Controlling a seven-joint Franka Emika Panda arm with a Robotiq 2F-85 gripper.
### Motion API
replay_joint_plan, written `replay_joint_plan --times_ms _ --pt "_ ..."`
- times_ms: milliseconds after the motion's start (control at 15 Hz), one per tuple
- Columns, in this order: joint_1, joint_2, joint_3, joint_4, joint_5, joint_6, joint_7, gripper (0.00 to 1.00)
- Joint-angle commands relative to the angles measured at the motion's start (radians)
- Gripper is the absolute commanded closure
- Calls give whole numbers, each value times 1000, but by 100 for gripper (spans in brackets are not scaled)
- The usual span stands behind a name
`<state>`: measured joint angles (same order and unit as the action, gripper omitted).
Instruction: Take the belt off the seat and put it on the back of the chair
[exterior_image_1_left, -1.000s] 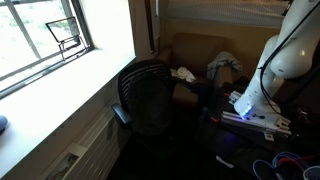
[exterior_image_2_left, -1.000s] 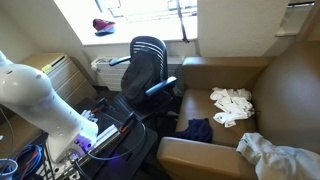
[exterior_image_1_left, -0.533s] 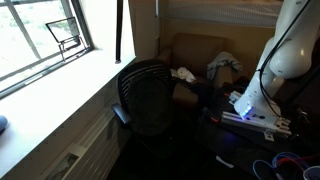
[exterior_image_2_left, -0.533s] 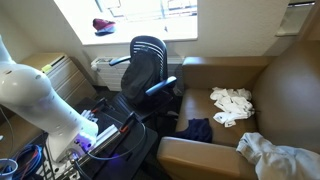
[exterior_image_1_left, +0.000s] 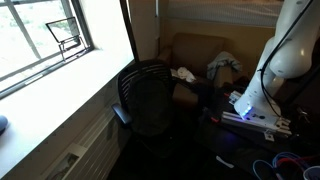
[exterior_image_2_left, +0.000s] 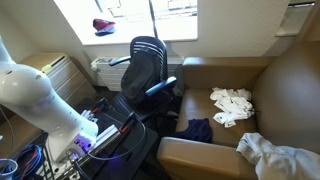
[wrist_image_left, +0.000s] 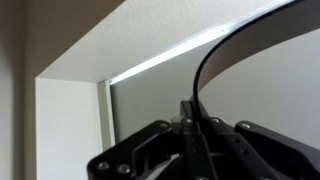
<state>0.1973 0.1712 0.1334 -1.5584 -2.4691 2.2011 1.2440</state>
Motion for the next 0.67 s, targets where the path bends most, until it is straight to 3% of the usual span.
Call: replay_joint_plan --times_ms 0,200,267,600 --pt "-18 -56 32 -74 96 110 -26 99" --pt "-34 -99 21 -122 194 138 -68 99" --pt "-17 -30 32 -55 155 106 -41 96" --pt "-30 -66 26 -90 178 118 -47 99"
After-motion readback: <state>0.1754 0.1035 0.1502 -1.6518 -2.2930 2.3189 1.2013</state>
